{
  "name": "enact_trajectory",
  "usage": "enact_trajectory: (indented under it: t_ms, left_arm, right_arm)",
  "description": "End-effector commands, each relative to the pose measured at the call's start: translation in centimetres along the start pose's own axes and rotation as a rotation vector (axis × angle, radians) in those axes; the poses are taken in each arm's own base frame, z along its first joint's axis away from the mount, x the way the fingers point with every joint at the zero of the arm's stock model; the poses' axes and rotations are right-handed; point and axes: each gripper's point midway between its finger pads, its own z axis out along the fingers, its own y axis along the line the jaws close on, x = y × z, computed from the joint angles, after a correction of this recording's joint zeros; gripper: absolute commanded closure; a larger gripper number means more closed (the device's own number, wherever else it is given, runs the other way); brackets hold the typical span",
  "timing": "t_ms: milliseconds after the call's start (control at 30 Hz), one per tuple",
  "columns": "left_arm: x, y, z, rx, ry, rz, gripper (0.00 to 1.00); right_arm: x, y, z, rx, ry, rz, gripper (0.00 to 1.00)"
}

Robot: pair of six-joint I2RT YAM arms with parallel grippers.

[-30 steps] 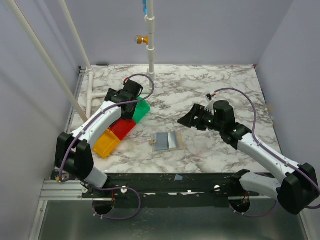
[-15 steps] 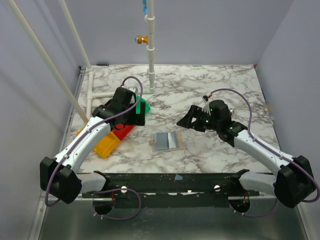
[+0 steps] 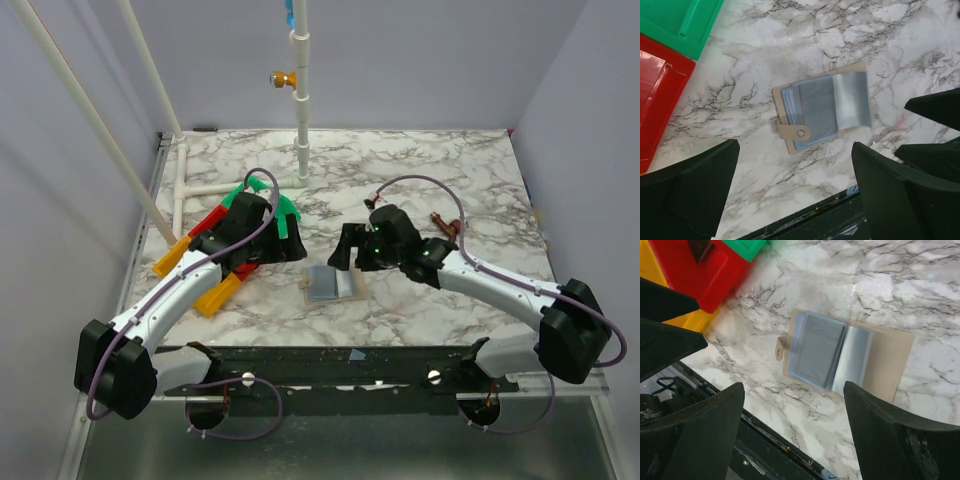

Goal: Take the credit cards out of the card holder
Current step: Remove the credit card from the card holder.

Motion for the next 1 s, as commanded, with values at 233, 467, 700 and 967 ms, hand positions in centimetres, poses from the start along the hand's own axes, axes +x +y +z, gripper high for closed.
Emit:
enact_trajectory:
  t_ms: [233,467,700,967]
  left_arm:
    - [-1.2,1.3,-1.4,-0.041,-0.101,-0.052,0.02]
    - [-1.7,1.5,-1.9,-0.024,-0.116,-0.059,0.02]
    - [-1.3,1.5,-1.6,-0.013,-0.108,-0.062,0.02]
    - [-0.9,1.6,-1.5,-0.009,-0.100,-0.064,0.01]
  right_arm:
    - [3.9,-1.0,4.8,0.283,0.045,-0.192,0.21]
    - [5.4,-1.2,7.1,0.355,0.069,-0.247,0.24]
    - [5.6,-1.9,8.2,0.406,0.069,-0.268,0.31]
    - [6.6,-2.2,8.8,0.427,0.088,-0.292,0.32]
